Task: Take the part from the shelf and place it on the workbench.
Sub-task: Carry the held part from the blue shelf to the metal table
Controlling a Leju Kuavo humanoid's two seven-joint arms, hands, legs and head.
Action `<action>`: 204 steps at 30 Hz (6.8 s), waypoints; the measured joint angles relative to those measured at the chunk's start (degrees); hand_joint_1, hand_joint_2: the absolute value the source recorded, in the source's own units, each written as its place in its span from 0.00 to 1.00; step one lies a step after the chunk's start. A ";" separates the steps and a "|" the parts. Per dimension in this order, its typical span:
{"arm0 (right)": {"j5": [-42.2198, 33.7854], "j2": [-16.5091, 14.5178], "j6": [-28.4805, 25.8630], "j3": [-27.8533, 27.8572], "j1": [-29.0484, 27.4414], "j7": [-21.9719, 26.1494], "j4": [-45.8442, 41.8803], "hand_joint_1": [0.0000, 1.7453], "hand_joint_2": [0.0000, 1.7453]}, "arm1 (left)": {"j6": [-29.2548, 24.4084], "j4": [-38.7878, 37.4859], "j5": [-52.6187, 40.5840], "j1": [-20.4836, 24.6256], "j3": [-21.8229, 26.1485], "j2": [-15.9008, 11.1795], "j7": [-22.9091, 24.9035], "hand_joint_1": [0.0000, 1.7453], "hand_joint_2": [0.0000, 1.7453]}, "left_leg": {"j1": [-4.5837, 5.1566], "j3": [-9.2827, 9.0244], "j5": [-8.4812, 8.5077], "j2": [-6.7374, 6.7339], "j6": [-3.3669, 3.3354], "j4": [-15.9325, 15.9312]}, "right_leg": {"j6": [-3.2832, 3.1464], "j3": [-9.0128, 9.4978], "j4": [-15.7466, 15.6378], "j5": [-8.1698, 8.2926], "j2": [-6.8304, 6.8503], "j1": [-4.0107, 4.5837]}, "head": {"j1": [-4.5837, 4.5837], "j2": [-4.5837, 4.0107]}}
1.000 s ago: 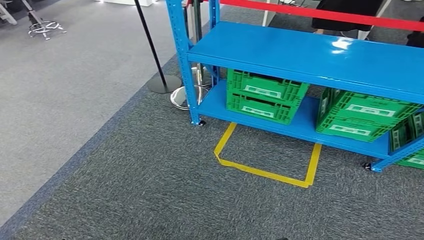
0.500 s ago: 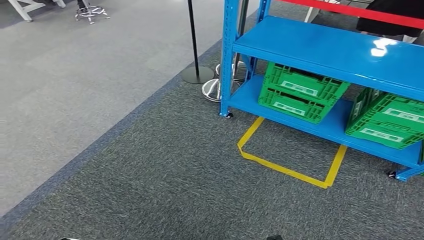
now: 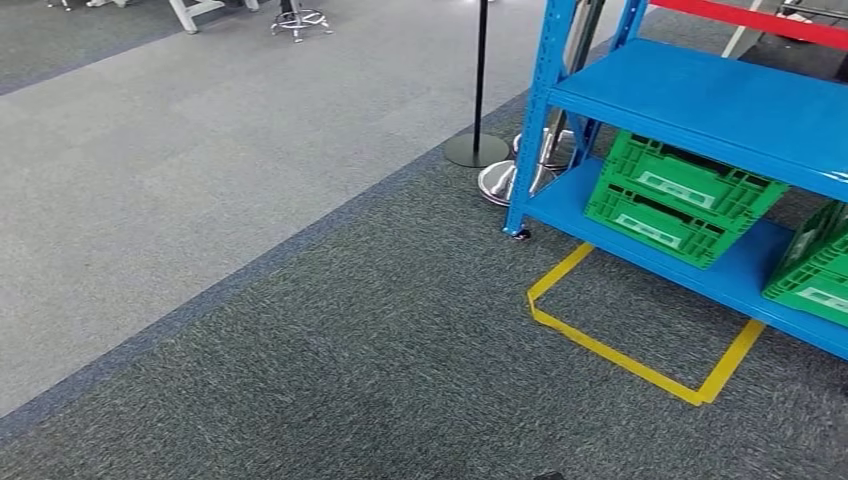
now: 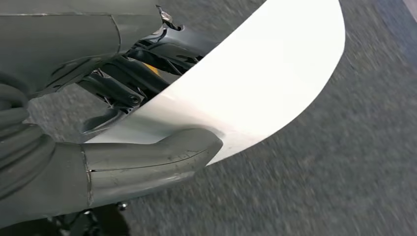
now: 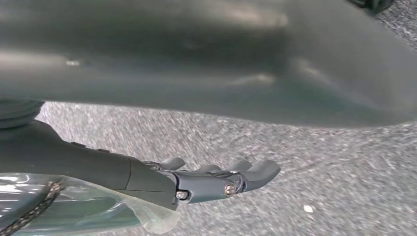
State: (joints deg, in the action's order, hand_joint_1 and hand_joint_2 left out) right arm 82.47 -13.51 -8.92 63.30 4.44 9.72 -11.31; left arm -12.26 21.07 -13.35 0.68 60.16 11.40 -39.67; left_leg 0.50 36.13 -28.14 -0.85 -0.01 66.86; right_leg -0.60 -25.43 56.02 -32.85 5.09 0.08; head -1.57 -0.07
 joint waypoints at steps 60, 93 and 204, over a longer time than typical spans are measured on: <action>-0.28 -0.02 0.38 -0.08 -0.98 1.59 0.32 0.00 0.00 | -6.98 15.91 5.92 -5.66 -18.95 3.33 -0.02 1.00 1.00 | -1.55 4.19 -2.42 0.86 1.51 5.04 | 0.52 -4.80 2.37 2.38 -1.96 -1.24 | -0.80 0.00; 1.20 0.45 2.69 -1.90 -1.23 2.34 0.32 0.00 0.00 | -12.01 23.93 5.96 -8.70 -24.40 3.68 -0.02 1.00 1.00 | -0.51 -0.69 1.01 -2.01 0.49 -4.01 | 1.03 -4.27 2.19 1.94 -0.79 -1.03 | -0.57 -0.02; -0.55 1.36 5.83 -3.31 -1.12 3.86 0.32 0.00 0.00 | -27.85 96.85 -24.62 -22.12 -17.48 8.99 0.02 1.00 1.00 | -0.63 -6.14 -2.12 1.87 -0.47 -8.94 | 1.53 -6.66 2.00 3.68 -5.25 -0.35 | 0.31 -0.02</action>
State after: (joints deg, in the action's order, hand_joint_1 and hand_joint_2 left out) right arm 81.93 -12.15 -3.09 59.99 3.32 13.57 -10.99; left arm -40.11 117.92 -37.97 -21.44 42.68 20.39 -39.65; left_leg -0.13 29.99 -30.26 1.02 -0.48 57.92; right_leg 0.94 -32.09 58.03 -29.17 -0.16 -0.27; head -1.26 -0.09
